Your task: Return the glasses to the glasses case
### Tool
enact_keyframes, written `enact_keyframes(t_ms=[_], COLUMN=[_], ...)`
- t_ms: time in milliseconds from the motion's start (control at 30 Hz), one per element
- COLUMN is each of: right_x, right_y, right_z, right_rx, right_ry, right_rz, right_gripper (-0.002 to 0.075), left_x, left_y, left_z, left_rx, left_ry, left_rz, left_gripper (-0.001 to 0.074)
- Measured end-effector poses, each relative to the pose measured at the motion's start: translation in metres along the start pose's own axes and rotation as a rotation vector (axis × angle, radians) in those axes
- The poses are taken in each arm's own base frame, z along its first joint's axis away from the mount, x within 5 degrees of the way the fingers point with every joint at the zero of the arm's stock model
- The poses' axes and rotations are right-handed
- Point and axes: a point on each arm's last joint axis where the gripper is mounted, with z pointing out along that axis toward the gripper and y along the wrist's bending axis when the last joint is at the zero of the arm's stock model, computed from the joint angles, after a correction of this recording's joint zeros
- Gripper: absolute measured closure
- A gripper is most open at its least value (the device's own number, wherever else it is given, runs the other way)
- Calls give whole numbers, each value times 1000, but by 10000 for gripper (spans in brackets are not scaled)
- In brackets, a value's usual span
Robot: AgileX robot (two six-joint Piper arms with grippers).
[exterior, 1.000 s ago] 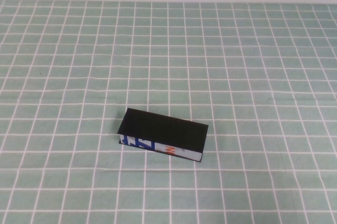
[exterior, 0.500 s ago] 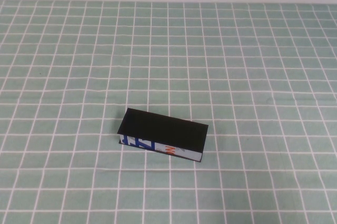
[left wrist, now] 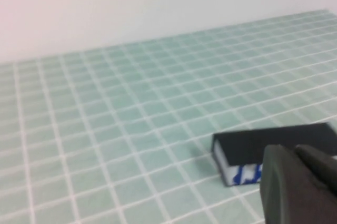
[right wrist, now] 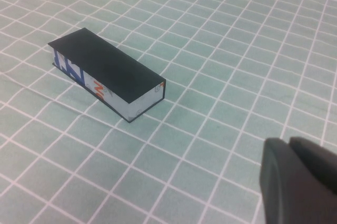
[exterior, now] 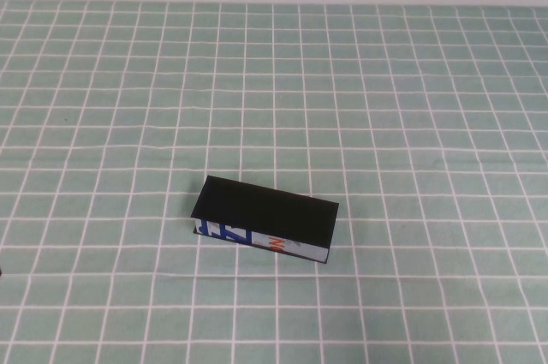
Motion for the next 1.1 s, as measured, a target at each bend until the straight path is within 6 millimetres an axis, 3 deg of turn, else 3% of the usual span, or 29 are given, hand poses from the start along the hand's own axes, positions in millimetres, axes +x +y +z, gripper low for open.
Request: enact_keyframes(t_ms=[300, 533, 867, 1100], right_x=[0, 0, 0, 0], right_y=[0, 0, 0, 0], right_z=[0, 0, 0, 0], right_rx=[0, 0, 0, 0], right_ry=[0, 0, 0, 0], right_rz=[0, 0, 0, 0], right_gripper=[737, 737, 737, 737], left_x=[33, 73, 96, 97], left_y=[7, 7, 9, 8], left_z=[6, 7, 7, 7], left_rx=[-129, -168, -201, -200], left_ry=[-85, -133, 83, 89], left_rz=[-55, -83, -140, -149], left_gripper=[737, 737, 737, 737])
